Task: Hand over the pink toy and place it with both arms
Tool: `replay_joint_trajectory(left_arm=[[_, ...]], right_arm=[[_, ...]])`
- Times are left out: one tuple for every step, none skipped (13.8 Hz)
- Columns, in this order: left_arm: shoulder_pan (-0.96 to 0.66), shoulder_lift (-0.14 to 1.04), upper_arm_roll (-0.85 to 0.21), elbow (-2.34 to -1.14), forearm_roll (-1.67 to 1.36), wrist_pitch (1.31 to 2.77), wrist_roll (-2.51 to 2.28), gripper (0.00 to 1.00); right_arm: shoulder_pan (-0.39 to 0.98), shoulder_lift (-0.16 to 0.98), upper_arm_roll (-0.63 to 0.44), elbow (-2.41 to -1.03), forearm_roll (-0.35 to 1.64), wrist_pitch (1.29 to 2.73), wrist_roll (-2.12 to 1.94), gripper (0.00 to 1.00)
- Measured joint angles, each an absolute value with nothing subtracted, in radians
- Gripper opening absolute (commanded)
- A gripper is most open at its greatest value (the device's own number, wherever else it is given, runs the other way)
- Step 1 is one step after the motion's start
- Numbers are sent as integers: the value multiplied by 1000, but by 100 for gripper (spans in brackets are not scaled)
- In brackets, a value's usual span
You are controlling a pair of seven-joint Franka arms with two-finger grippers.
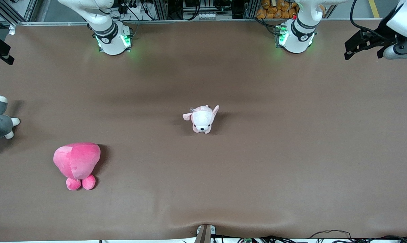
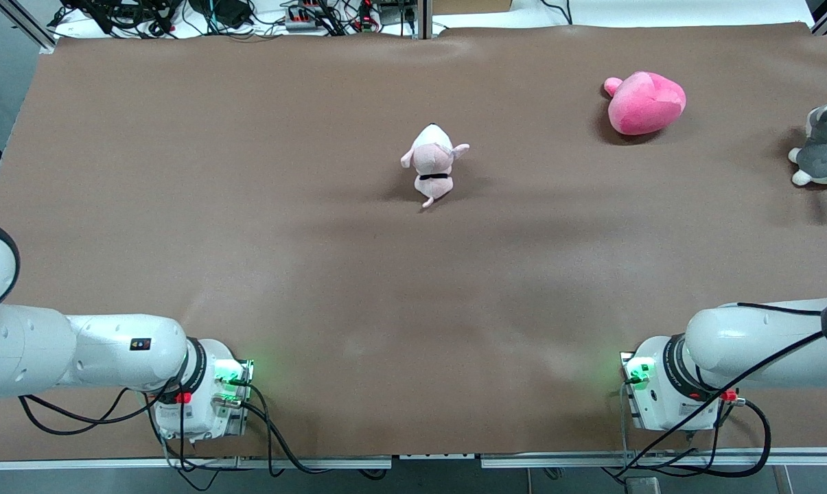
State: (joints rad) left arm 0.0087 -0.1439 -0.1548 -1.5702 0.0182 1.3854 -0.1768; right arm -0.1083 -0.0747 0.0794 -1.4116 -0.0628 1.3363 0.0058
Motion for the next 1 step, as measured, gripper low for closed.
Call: replay_joint_trajectory(left_arm=[[9,-144,-155,-1570,18,1385,-177,100]], right_arm=[[-106,-74,79,-1412,-63,1336,6,100]])
